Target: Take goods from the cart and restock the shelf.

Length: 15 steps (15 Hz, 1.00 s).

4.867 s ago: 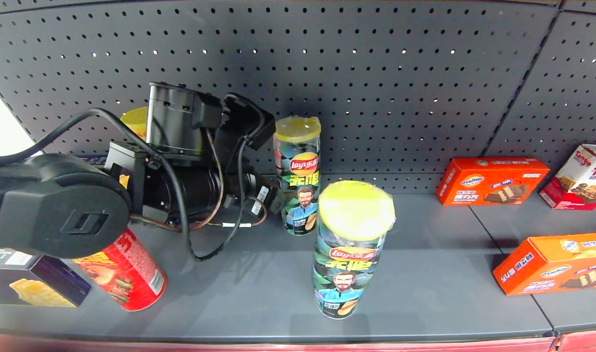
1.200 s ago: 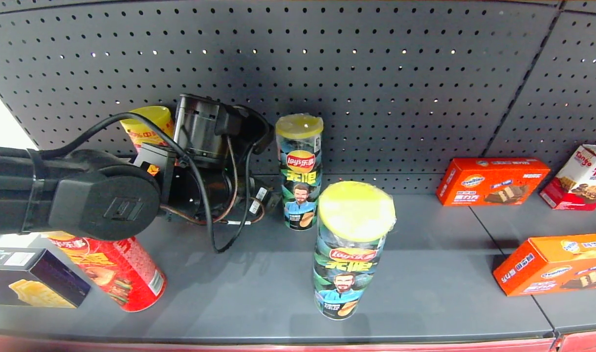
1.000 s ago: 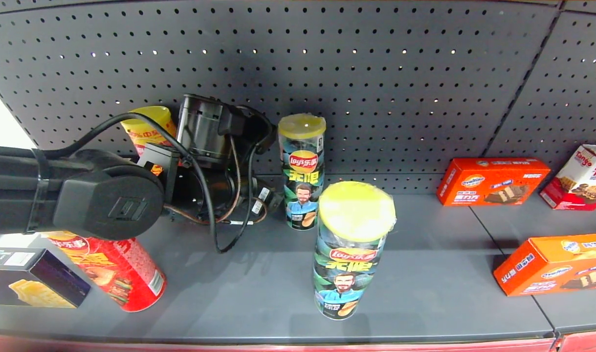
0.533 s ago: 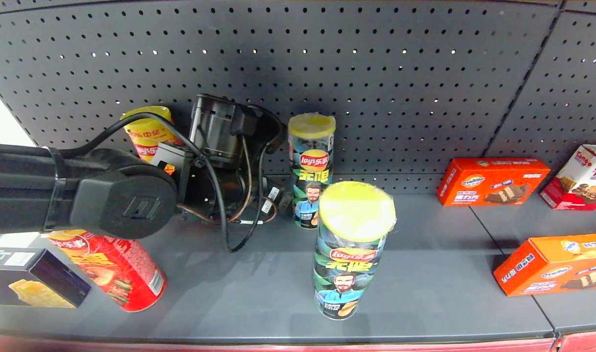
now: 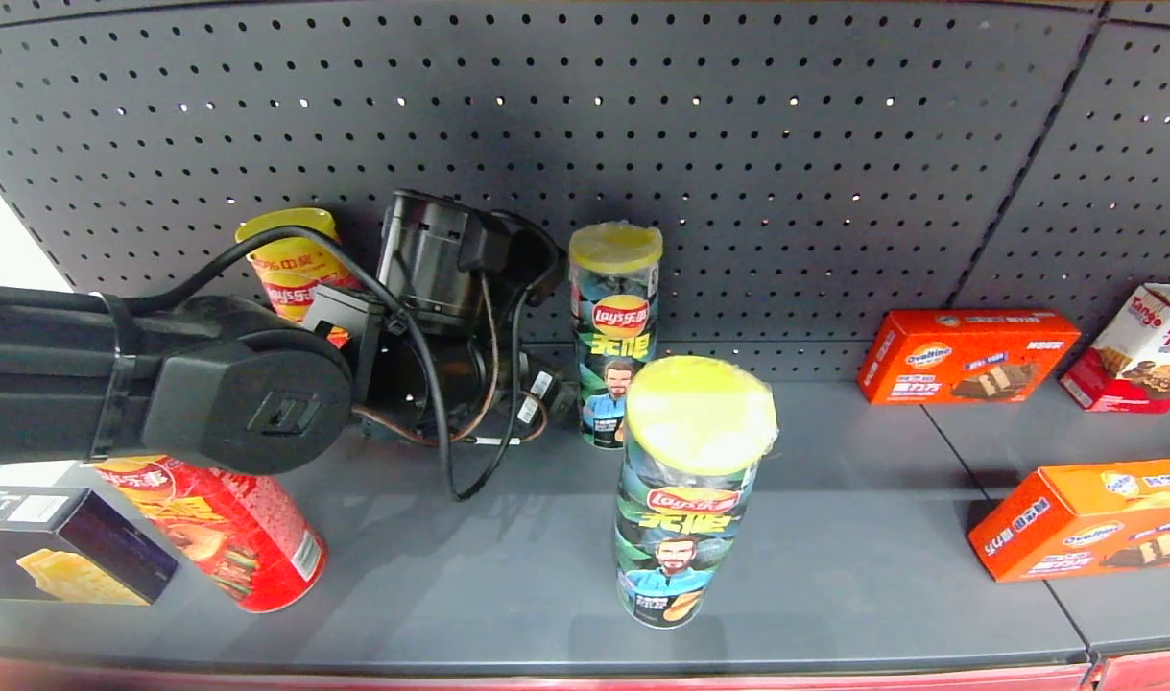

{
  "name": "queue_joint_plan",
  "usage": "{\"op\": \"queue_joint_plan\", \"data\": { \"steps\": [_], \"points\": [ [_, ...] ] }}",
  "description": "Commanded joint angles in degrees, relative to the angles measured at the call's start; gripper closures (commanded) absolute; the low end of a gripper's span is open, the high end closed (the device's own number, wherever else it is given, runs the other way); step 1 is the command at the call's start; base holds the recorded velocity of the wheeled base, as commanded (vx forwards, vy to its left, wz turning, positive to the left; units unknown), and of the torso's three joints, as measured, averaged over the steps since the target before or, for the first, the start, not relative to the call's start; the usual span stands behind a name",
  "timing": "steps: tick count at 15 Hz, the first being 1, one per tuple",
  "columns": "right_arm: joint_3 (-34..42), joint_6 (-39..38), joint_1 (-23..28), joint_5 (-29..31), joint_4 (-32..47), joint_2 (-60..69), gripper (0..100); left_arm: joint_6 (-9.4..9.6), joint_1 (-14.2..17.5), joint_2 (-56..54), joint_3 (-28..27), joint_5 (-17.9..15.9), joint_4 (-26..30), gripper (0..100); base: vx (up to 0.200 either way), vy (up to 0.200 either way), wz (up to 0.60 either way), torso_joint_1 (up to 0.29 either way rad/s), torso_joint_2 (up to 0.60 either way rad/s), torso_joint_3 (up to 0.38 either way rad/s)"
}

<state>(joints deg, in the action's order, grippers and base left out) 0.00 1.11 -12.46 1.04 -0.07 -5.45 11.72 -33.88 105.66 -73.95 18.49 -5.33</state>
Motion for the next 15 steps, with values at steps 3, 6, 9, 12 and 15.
{"op": "queue_joint_plan", "data": {
  "steps": [3,6,9,12,15],
  "points": [
    [0.00,0.03,-0.02,0.02,-0.01,-0.09,0,-1.26,-0.66,-6.25,5.83,-0.04,-0.03,0,0.000,0.000,0.00,0.000,0.00,0.000],
    [0.00,0.03,-0.02,0.02,-0.01,-0.09,0,-4.86,-2.68,-11.61,12.51,-0.65,-0.56,0,0.000,0.000,0.00,0.000,0.00,0.000],
    [0.00,0.03,-0.02,0.02,-0.01,-0.09,0,-7.32,-5.32,-14.69,14.71,-0.92,-0.56,0,0.000,0.000,0.00,0.000,0.00,0.000],
    [0.00,0.03,-0.02,0.02,-0.01,-0.09,0,-9.43,-7.96,-18.73,17.79,-1.00,-0.65,0,0.000,0.000,0.00,0.000,0.00,0.000],
    [0.00,0.03,-0.02,0.02,-0.01,-0.09,0,-11.89,-11.65,-21.90,19.19,-0.92,-0.65,0,0.000,0.000,0.00,0.000,0.00,0.000]
  ]
}}
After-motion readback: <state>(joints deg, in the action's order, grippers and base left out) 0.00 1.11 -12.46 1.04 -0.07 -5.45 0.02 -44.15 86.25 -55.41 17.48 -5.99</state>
